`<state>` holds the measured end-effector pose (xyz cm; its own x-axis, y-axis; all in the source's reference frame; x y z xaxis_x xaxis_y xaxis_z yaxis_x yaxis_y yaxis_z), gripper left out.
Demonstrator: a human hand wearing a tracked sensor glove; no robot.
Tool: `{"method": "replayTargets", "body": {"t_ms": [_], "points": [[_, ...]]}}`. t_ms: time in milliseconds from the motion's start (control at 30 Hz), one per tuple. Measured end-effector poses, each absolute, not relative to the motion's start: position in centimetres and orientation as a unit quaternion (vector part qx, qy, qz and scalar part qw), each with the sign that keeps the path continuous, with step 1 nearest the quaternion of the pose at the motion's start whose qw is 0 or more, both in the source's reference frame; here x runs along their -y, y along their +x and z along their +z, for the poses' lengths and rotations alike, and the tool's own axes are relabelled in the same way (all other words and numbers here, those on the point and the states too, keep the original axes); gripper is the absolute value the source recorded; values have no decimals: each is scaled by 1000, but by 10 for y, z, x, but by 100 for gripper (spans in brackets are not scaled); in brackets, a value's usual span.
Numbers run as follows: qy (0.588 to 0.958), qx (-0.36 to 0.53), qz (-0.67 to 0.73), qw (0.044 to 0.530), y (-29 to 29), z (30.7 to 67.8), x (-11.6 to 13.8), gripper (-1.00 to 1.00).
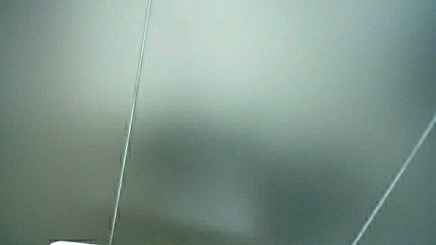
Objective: Place green brick
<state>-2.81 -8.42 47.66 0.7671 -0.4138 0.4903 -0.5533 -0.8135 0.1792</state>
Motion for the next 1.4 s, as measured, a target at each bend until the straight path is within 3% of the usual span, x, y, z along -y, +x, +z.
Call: {"method": "replayTargets", "body": {"t_ms": [200, 300, 567, 800, 900, 1167, 1400], "points": [[935, 248, 233, 102, -20, 507, 106, 0], [944, 215, 216, 122, -13, 509, 111, 0], [946, 163, 219, 175, 14, 558, 117, 0], [948, 144, 201, 202, 22, 568, 114, 0], [945, 131, 202, 221, 25, 589, 111, 0], [941, 117, 231, 218, 37, 582, 108, 0], [942, 116, 233, 211, 40, 581, 108, -21]]}}
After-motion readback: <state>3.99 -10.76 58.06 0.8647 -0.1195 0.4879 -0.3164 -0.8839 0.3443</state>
